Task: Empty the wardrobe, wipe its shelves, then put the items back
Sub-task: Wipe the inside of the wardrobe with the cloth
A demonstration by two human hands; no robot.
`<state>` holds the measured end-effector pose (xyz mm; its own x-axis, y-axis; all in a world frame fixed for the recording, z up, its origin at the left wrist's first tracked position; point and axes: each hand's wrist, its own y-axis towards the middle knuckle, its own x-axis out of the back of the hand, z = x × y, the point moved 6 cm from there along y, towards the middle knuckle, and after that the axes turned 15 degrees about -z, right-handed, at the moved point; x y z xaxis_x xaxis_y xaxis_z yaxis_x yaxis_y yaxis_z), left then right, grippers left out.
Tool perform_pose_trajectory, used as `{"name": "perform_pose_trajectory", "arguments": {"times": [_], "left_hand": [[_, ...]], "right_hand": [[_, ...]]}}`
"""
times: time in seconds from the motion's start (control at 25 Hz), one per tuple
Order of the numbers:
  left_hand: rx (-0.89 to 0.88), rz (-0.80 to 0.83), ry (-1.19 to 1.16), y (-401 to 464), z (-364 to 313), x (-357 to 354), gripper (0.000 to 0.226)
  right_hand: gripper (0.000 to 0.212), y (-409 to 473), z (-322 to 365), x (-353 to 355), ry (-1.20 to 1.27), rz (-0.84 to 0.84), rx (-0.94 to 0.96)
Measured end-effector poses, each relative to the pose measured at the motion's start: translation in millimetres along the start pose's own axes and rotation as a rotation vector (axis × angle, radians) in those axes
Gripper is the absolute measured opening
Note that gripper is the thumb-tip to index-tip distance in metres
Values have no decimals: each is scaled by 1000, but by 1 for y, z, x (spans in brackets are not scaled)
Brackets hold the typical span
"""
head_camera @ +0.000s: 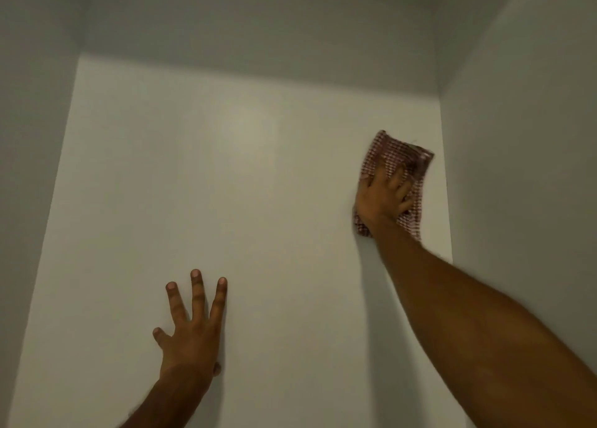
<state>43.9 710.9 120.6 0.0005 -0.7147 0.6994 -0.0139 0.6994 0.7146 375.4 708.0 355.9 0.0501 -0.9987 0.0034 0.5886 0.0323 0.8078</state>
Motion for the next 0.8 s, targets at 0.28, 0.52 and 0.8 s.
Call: {"name": "perform_pose_trajectory", "arguments": {"times": [0.28, 0.52, 0.8], "left_hand": [[-20, 62, -47, 2, 1, -2, 147], [-36, 52, -6, 1, -1, 6, 144], [-5, 45, -51, 2, 3, 7, 146]], "right_hand": [[52, -95, 177, -16, 92, 251, 960], [71, 104, 27, 10, -6, 134, 180], [87, 92, 68, 23, 57, 128, 350]]}}
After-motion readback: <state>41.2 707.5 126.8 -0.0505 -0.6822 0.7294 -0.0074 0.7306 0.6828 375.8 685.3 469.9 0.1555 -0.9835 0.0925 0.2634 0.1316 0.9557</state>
